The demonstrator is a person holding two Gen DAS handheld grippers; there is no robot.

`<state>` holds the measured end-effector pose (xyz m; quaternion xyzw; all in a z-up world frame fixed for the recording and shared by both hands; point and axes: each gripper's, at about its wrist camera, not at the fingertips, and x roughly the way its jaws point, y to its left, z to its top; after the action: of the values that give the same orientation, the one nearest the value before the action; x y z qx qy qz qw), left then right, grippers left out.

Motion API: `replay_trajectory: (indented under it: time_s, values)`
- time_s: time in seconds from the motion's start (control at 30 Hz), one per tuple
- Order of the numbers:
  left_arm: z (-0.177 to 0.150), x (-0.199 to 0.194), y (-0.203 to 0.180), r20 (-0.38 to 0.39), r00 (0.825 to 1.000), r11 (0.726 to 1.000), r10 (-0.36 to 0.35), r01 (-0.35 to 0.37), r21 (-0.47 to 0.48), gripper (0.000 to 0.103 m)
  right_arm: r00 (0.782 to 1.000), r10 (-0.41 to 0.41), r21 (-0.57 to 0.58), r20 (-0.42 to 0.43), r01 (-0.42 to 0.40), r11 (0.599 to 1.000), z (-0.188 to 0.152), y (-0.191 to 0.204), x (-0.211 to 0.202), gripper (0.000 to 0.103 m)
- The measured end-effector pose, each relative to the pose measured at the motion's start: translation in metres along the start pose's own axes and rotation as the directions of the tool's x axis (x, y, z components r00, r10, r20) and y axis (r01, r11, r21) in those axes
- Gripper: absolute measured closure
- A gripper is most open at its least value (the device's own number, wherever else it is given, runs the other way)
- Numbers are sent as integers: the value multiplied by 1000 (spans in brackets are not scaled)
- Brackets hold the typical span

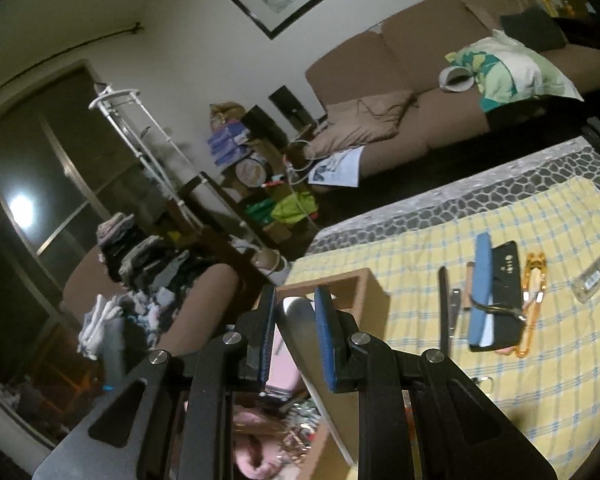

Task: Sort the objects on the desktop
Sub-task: 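Carry the tube and pale file into the cardboard box and open both tools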

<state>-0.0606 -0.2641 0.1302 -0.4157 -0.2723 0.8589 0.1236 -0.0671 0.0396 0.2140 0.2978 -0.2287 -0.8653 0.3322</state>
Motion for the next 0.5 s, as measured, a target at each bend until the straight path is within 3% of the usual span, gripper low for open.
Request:
replay_trajectory:
  time_s: [0.23, 0.5]
  values:
    - [8, 38, 21, -41, 997, 997, 70, -71, -6, 88, 998, 57, -45, -12, -58, 997, 12, 37, 22, 84]
    - [4, 70, 21, -92, 986, 990, 139, -136, 41, 88, 993, -36, -166, -113, 16, 986, -2, 55, 80, 84]
